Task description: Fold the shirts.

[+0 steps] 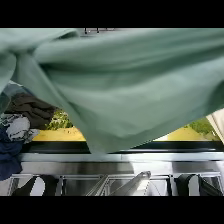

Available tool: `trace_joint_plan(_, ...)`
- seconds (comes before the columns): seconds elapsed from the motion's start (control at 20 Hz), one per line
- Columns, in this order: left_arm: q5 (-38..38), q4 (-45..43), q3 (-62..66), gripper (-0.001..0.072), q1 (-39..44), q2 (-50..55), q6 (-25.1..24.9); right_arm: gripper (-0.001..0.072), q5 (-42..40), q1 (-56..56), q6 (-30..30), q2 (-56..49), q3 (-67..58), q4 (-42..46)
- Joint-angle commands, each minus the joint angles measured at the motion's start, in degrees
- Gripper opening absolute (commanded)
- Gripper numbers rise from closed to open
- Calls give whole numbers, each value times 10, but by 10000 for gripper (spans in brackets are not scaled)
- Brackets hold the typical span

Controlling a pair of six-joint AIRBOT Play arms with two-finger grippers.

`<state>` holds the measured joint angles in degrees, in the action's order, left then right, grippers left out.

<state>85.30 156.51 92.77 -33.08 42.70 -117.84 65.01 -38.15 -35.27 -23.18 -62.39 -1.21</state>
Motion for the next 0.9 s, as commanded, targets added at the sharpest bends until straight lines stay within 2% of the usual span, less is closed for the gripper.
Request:
trace_joint_plan(0.0,-8,-4,-96,26,23,31,4,20,29,-9,-8,-62,2,10)
trace_joint_plan(0.2,-83,-8,-182,27,144,149,-25,20,29,59,2,-216,32,12)
trace_joint_plan(0.4,-175,-9,-209,30,266,336,-47,20,-19,193,58,-428,49,16)
trace_joint_plan(0.45,-180,-10,-198,180,286,392,-49,20,-55,219,70,-481,49,15)
trace_joint_plan(0.5,-172,-9,-181,497,298,446,-46,20,-96,237,80,-525,49,14)
trace_joint_plan(0.55,-148,-8,-154,710,304,499,-33,56,-129,246,81,-564,48,10)
trace_joint_plan(0.6,-108,-5,-120,712,303,547,-25,356,-135,245,80,-593,47,6)
trace_joint_plan(0.65,-66,-5,-89,712,297,583,-10,604,-130,237,71,-613,44,6)
trace_joint_plan(0.75,17,-5,-36,712,280,624,21,602,-103,205,37,-617,44,27)
trace_joint_plan(0.85,70,-10,-18,713,264,626,45,602,-82,159,-23,-602,44,89)
